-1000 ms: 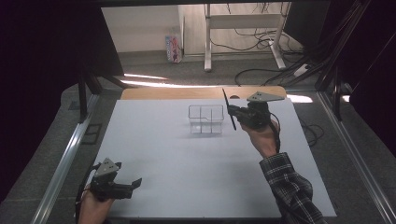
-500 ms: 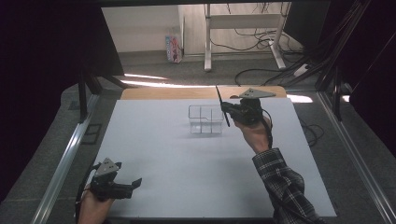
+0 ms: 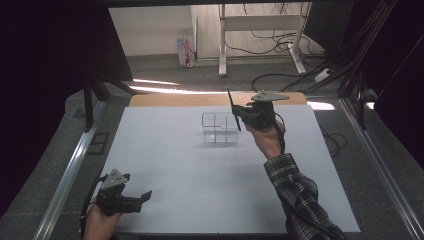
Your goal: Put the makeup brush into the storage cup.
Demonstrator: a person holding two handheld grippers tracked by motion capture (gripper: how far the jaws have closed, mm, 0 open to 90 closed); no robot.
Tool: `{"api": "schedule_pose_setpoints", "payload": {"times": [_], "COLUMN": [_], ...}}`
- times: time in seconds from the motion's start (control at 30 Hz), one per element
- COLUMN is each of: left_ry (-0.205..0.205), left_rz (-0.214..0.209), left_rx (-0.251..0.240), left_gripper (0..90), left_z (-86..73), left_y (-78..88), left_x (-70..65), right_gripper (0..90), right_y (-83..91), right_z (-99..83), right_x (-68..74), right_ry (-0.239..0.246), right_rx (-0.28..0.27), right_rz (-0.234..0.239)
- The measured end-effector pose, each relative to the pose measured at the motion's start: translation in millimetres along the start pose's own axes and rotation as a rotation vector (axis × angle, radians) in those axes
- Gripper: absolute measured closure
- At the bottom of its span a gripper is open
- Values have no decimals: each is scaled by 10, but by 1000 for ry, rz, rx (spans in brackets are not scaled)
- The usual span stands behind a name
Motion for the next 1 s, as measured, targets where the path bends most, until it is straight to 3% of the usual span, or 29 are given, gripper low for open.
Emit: {"api": "schedule_pose_setpoints", "payload": {"times": [1.0], "left_ry": [-3], "left_rz": [0], "left_rx": [-3], "left_gripper": [8], "left_z": [3], "left_y": [5], "left_x": [5], "right_gripper": [837], "right_y": [-428], "right_z": [144], "right_x": [51], "right_ry": [13], "right_rx": [-6], "right_rz": [-4]}}
Point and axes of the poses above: each handheld gripper's, and its own axes: y roughly backward along the jaws, z roughly out of its top, x roughly to its left, the point moved 6 cm from there along -y, roughly forward along the jaws, and after that the axes turned 15 degrees about y, right-handed, at the moved point
